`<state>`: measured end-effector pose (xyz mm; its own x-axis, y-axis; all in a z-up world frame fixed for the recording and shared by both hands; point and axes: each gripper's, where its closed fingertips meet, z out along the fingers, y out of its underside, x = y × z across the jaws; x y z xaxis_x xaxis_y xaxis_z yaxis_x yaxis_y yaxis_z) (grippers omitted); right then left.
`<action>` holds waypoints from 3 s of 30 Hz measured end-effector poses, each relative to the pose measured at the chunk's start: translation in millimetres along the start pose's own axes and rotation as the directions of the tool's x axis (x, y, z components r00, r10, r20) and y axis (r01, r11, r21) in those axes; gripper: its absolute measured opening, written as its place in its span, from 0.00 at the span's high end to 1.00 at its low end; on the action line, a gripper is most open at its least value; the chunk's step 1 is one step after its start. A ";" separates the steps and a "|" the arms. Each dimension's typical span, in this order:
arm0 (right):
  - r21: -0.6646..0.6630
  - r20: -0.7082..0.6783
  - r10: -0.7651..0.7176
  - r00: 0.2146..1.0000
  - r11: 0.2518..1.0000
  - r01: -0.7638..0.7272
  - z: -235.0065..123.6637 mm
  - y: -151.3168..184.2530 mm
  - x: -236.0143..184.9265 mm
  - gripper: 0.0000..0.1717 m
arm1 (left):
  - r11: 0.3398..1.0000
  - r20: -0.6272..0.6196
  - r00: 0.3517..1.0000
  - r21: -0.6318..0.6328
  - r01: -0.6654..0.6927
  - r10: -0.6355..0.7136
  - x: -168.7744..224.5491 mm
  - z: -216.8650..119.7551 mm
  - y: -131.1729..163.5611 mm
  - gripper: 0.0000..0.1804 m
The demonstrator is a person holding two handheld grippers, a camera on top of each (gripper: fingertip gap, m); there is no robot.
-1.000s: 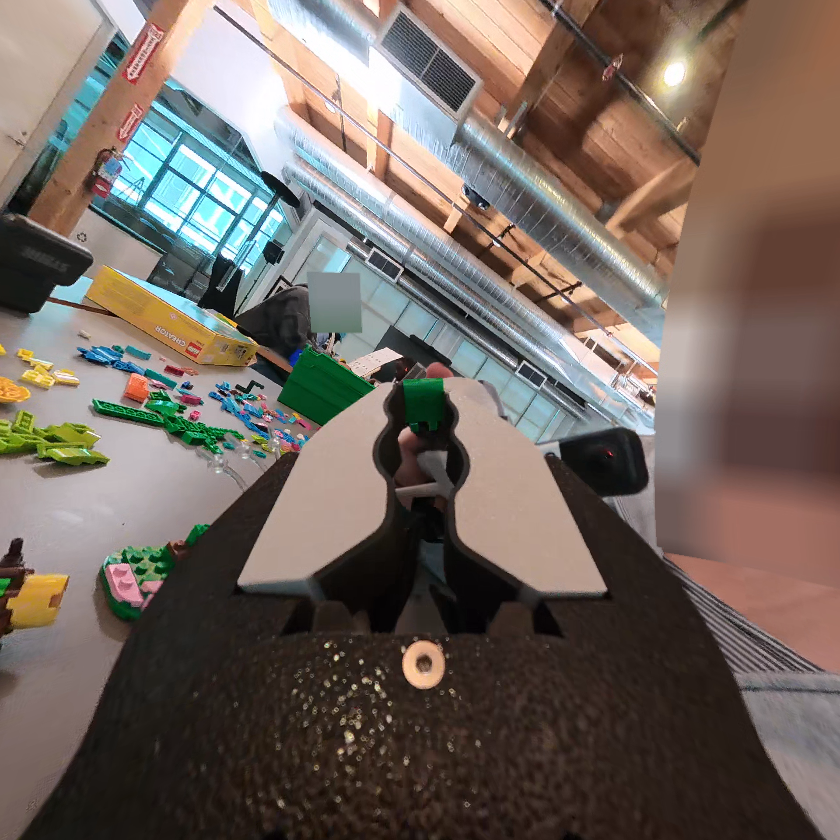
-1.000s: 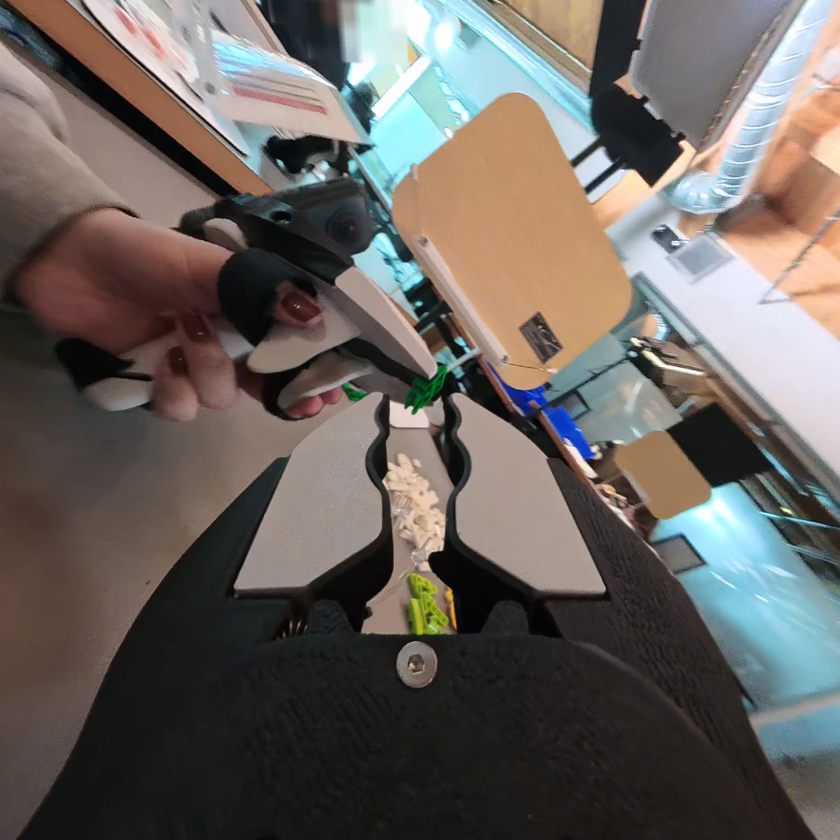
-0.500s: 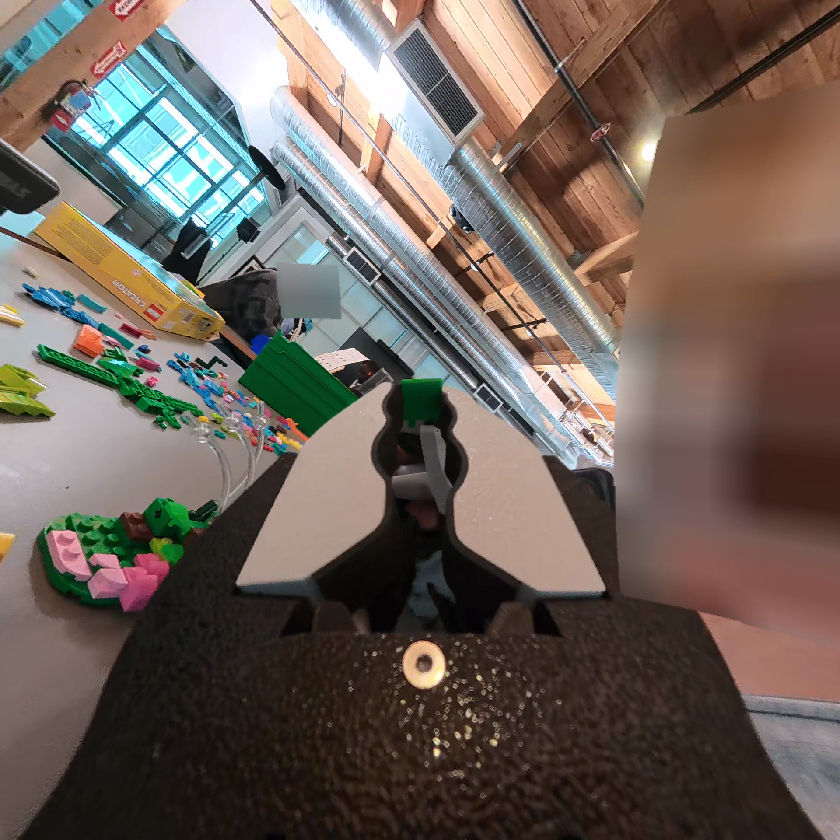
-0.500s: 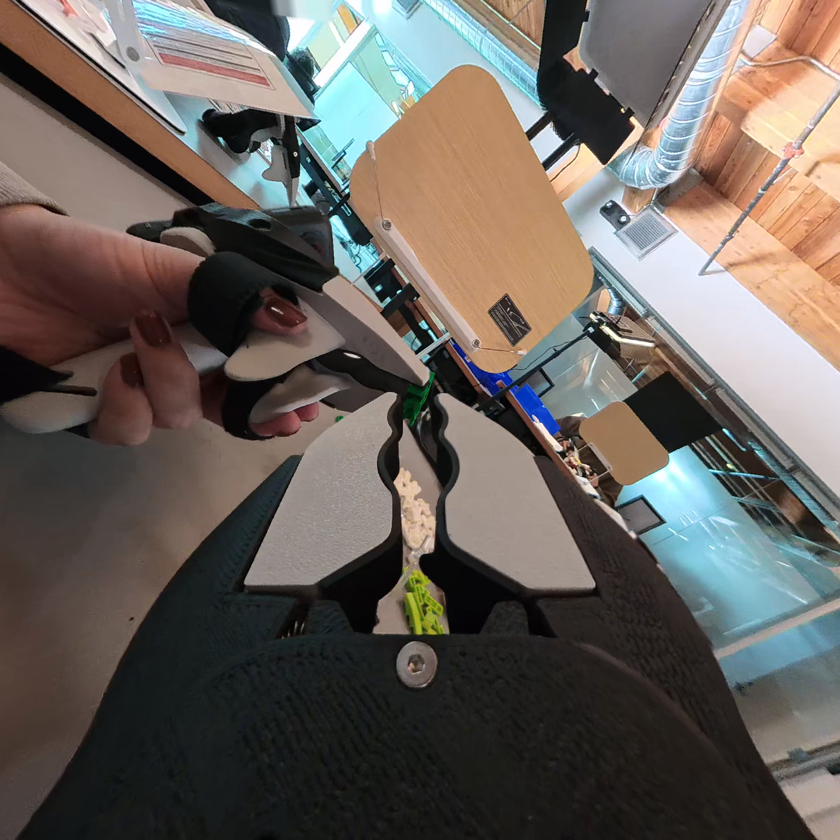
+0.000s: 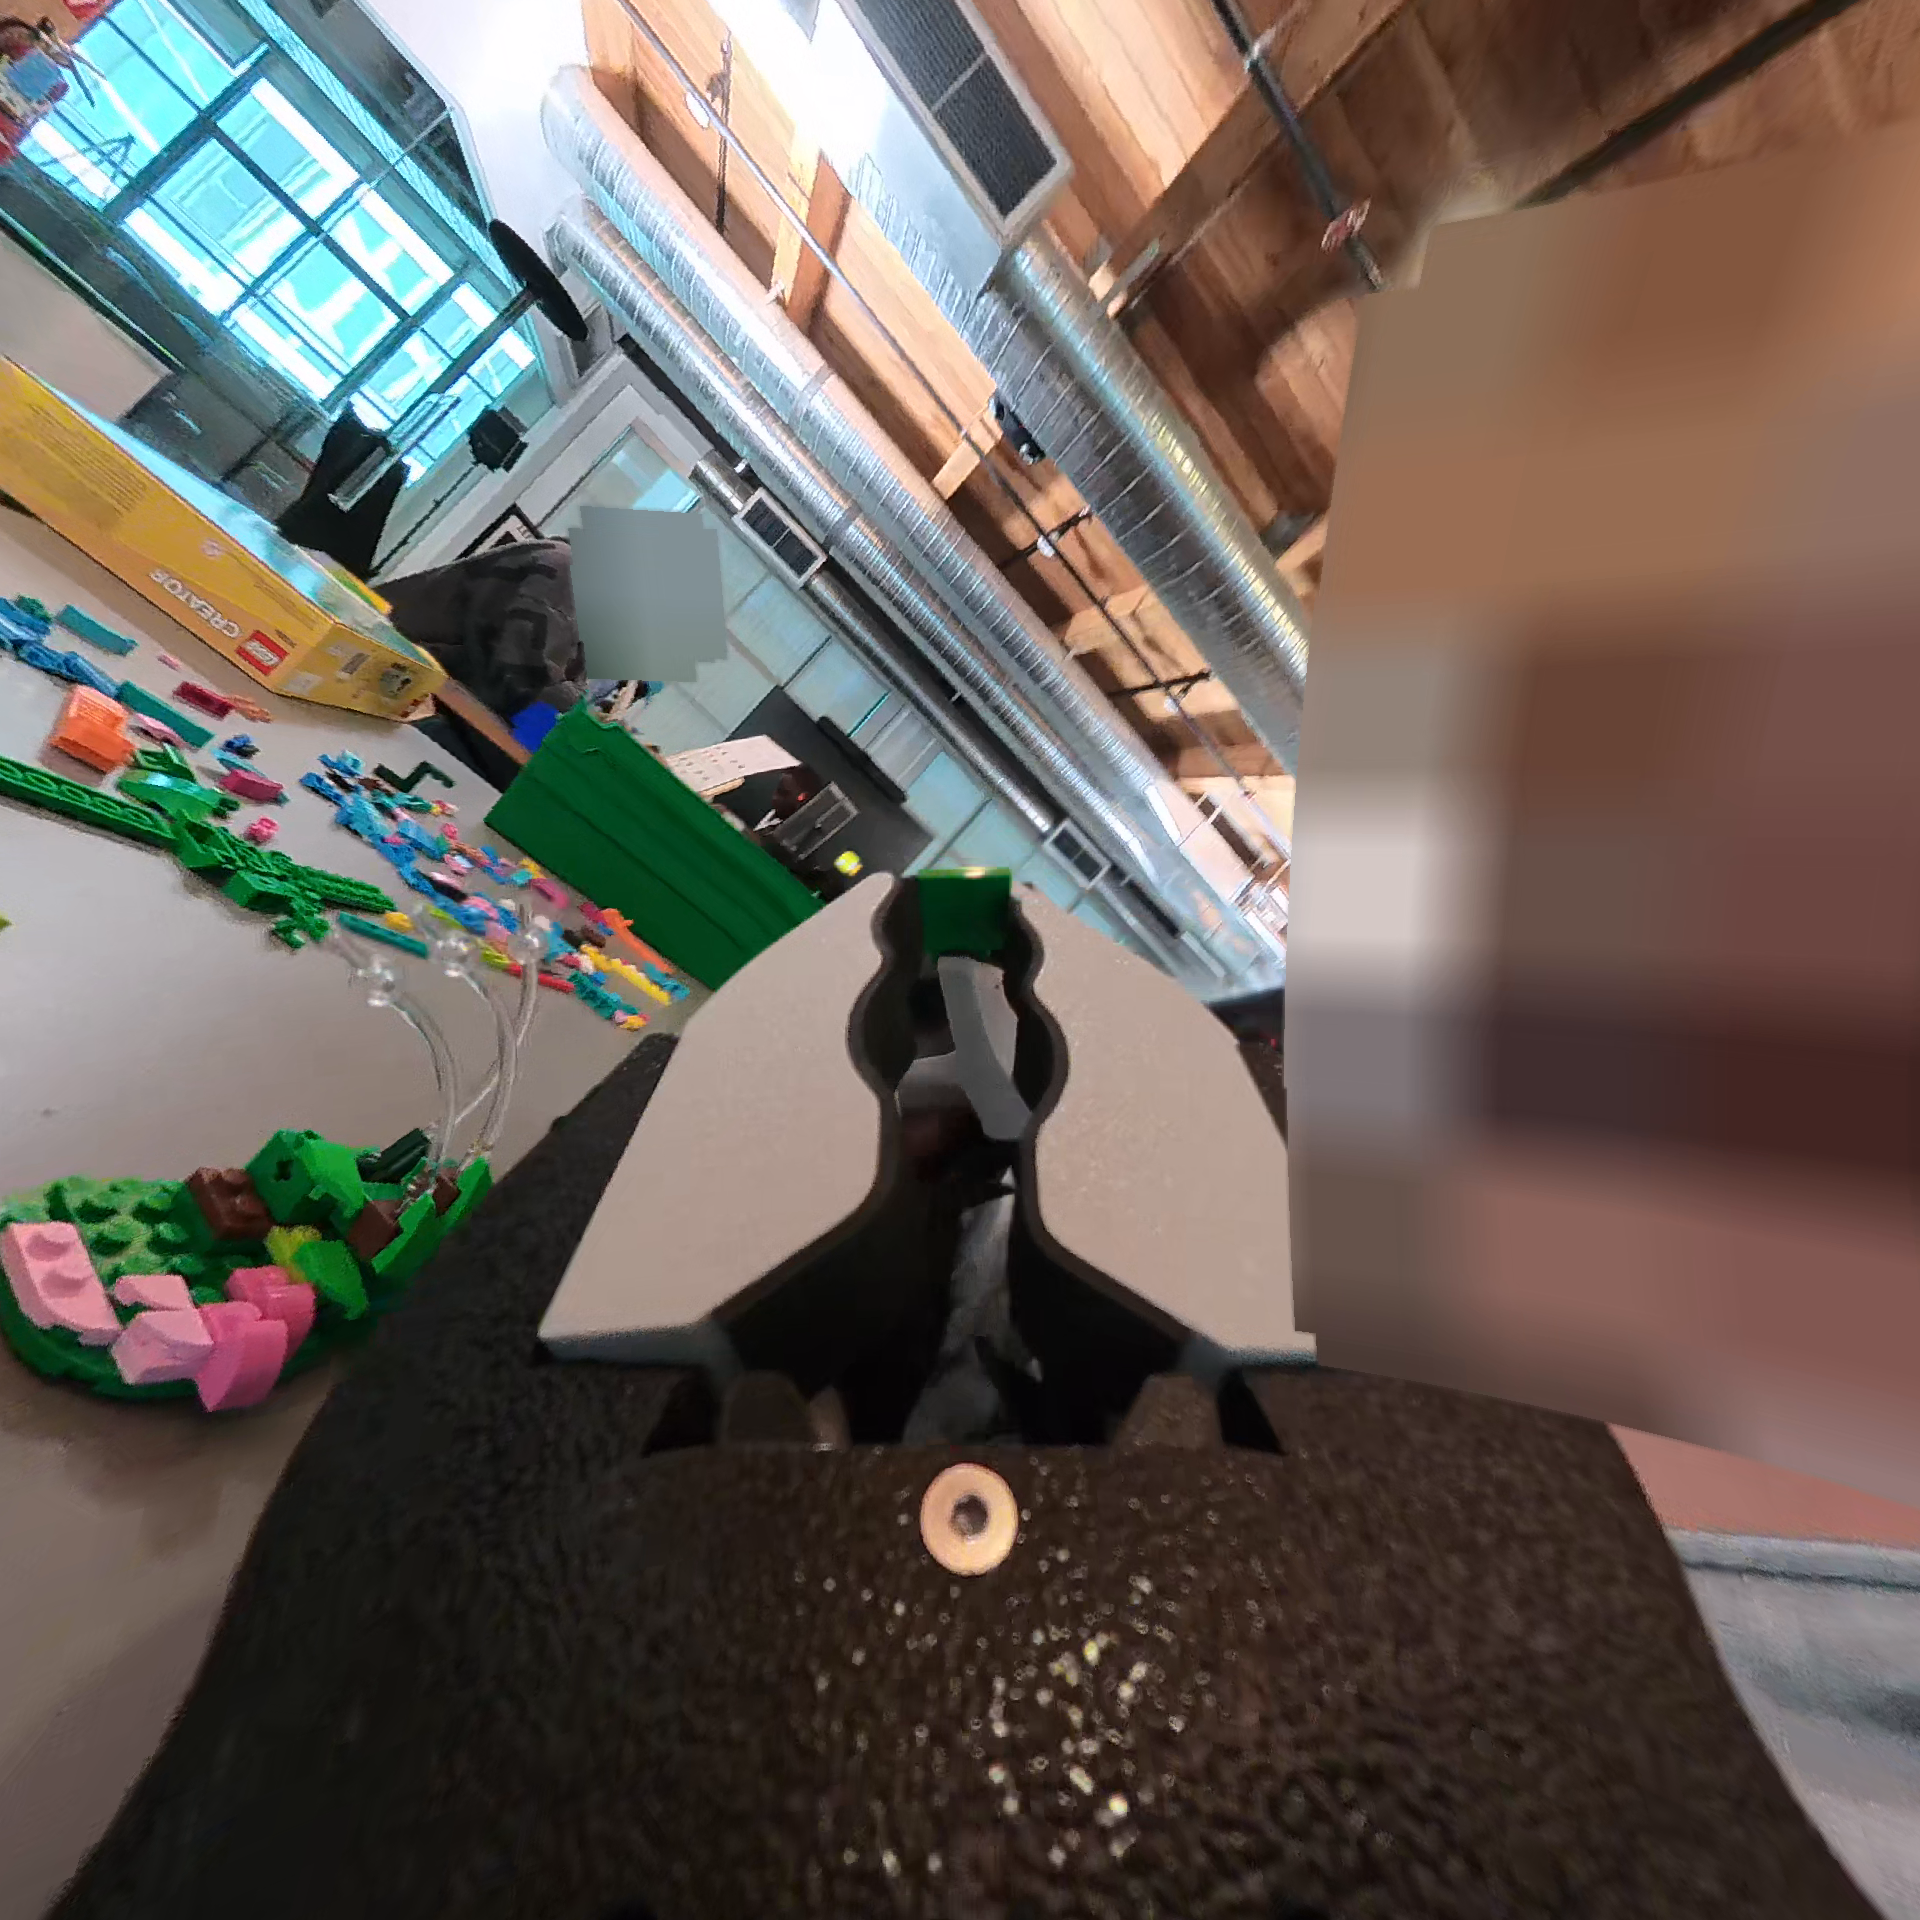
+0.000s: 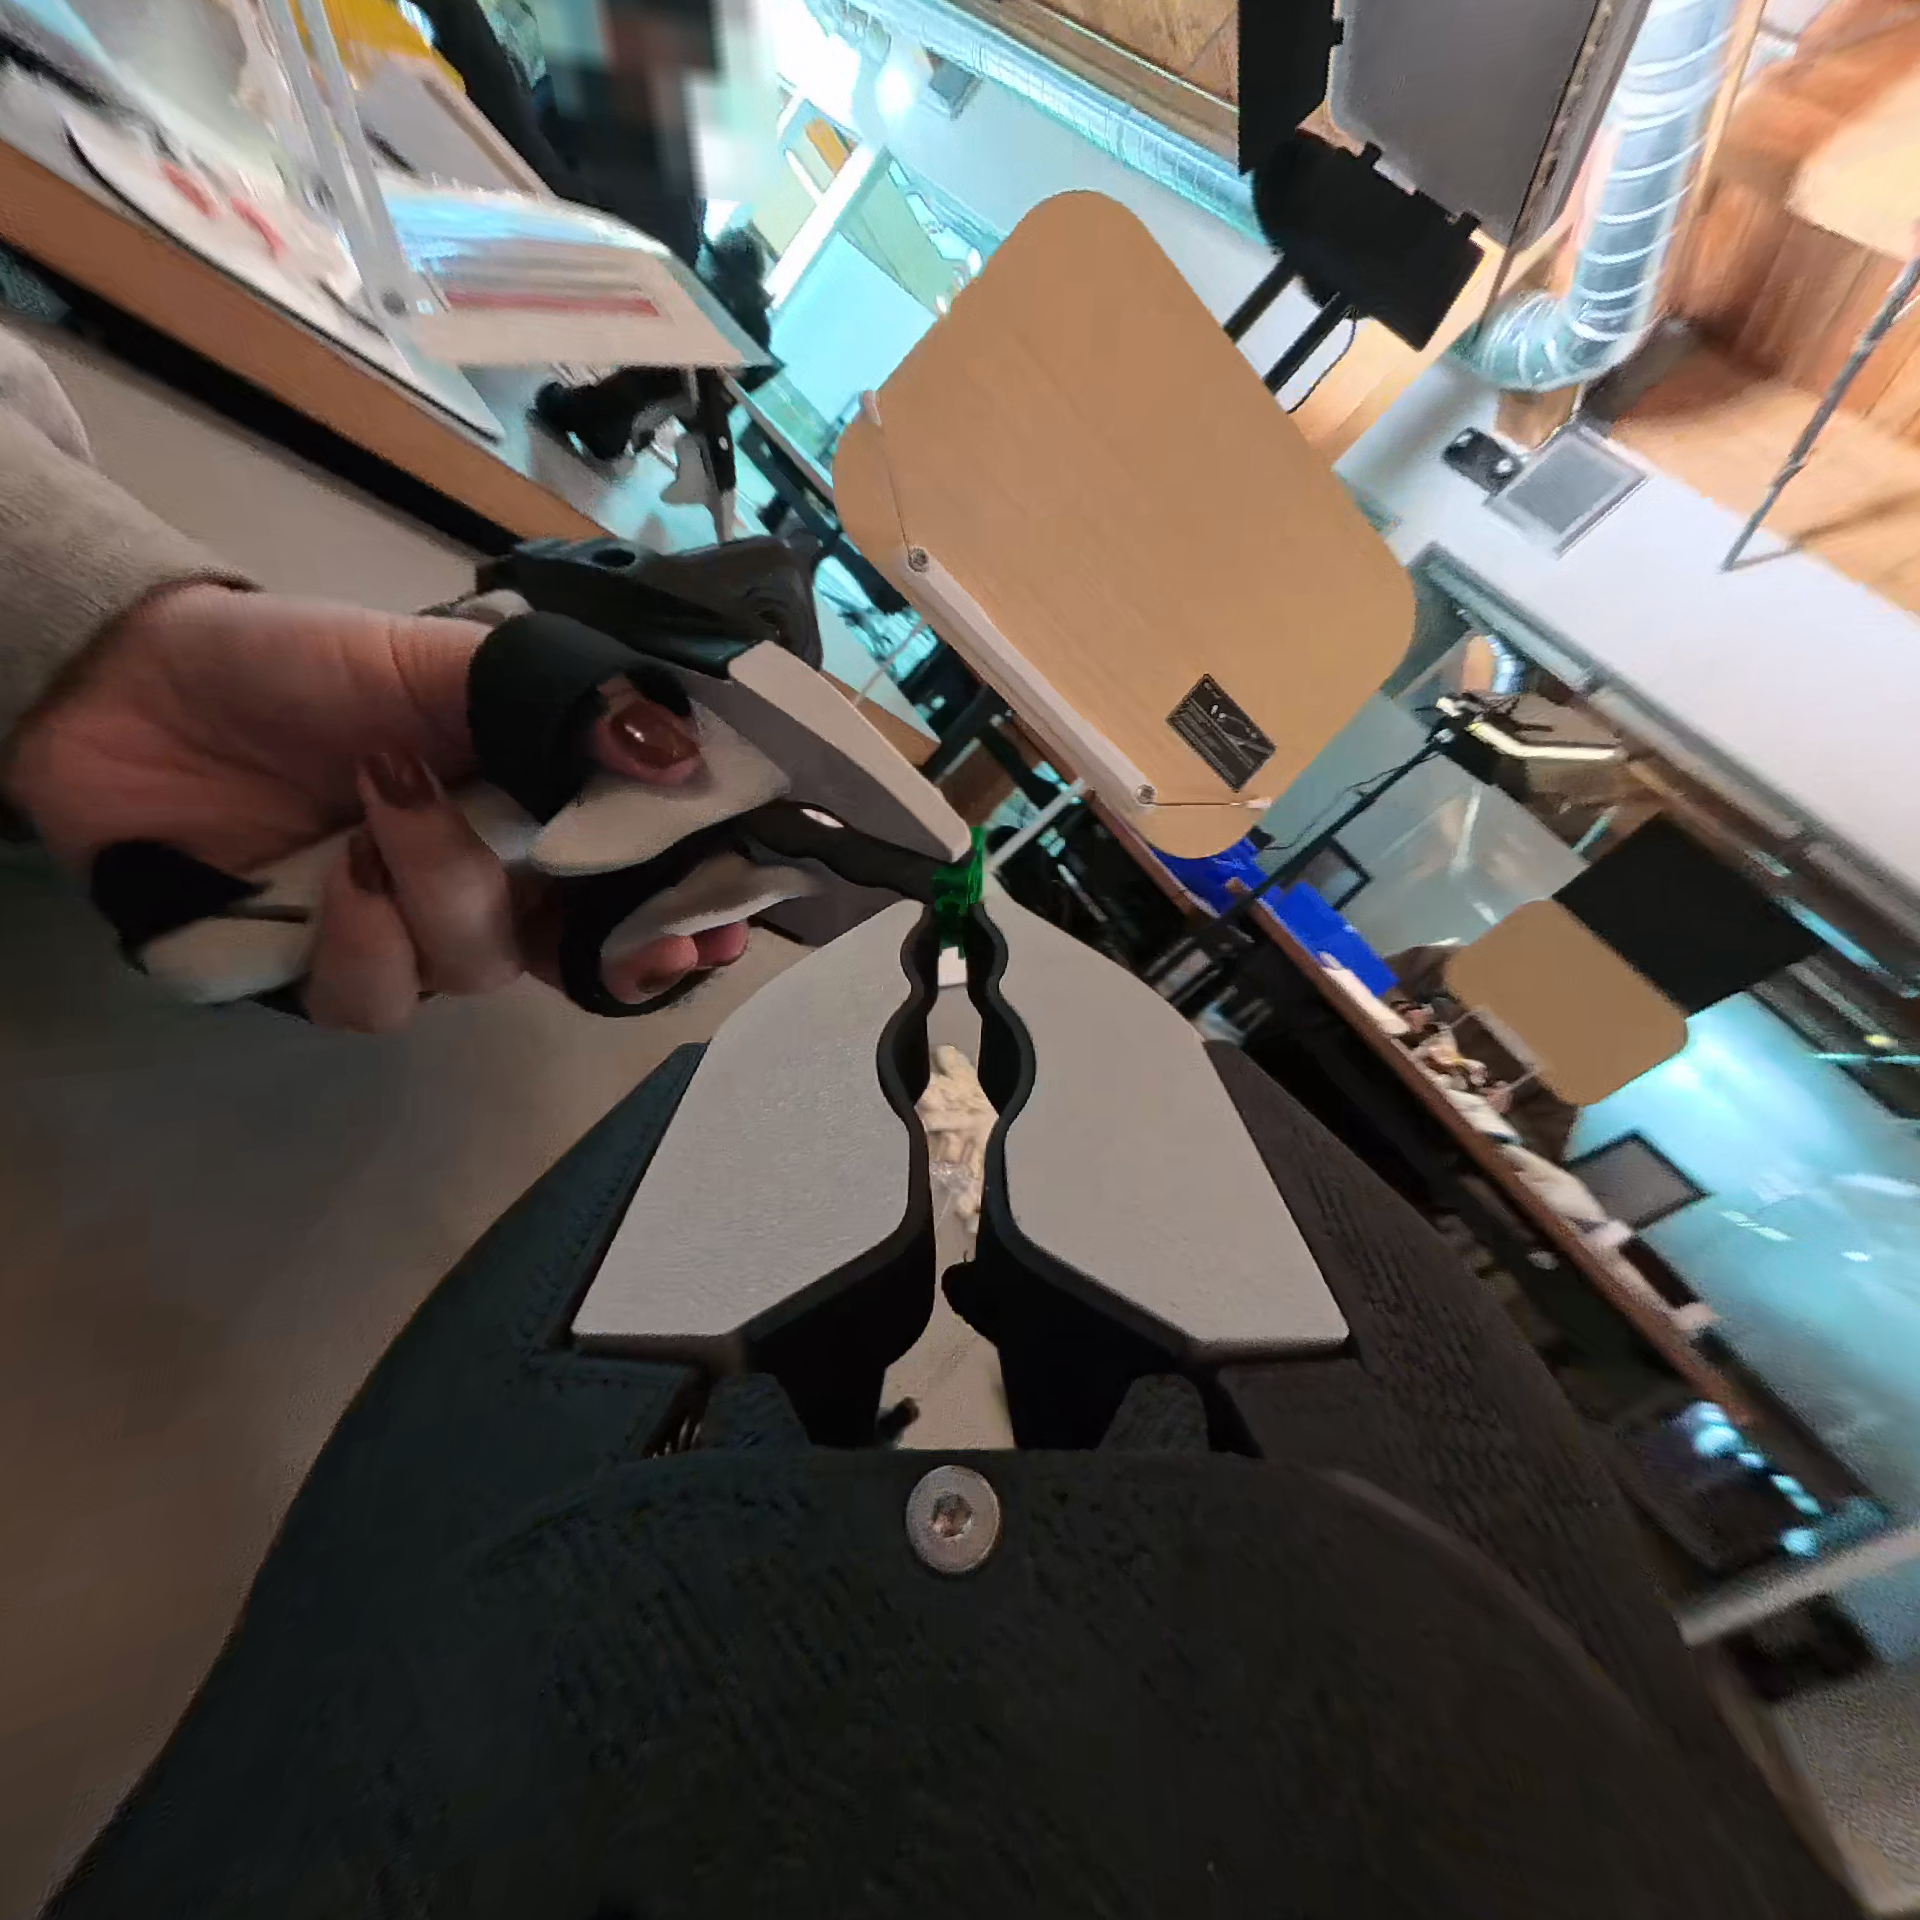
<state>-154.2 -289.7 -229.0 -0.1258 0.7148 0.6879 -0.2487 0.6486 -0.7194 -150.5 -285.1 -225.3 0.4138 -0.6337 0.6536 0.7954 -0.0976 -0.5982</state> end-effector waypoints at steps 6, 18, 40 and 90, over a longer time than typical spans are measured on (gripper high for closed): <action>0.001 -0.006 -0.001 1.000 1.000 0.001 -0.5 2.6 1.4 0.98 | 0.993 0.055 0.993 -0.072 -0.098 0.102 -1.9 -0.7 1.5 0.92; -0.011 -0.153 -0.020 0.988 1.000 0.019 -4.6 8.8 29.4 1.00 | 0.965 0.141 0.968 -0.187 -0.182 0.210 -15.8 -7.2 9.4 0.98; 0.039 -0.117 0.014 0.993 0.999 -0.010 -6.9 33.5 20.2 1.00 | 0.883 0.286 0.835 -0.138 -0.449 0.470 -27.6 -15.3 -6.8 0.97; -0.375 -0.088 -0.057 0.995 0.927 0.020 -79.7 132.8 152.3 0.97 | 0.566 0.468 0.396 -0.308 -0.765 0.790 -32.0 -25.8 -22.9 0.97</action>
<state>-129.8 -73.9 -227.4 -0.0267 0.6967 0.7169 0.1276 0.7137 -0.6888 -193.4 -282.3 -244.4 0.9995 0.0309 0.0034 -0.0027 0.1928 -0.9812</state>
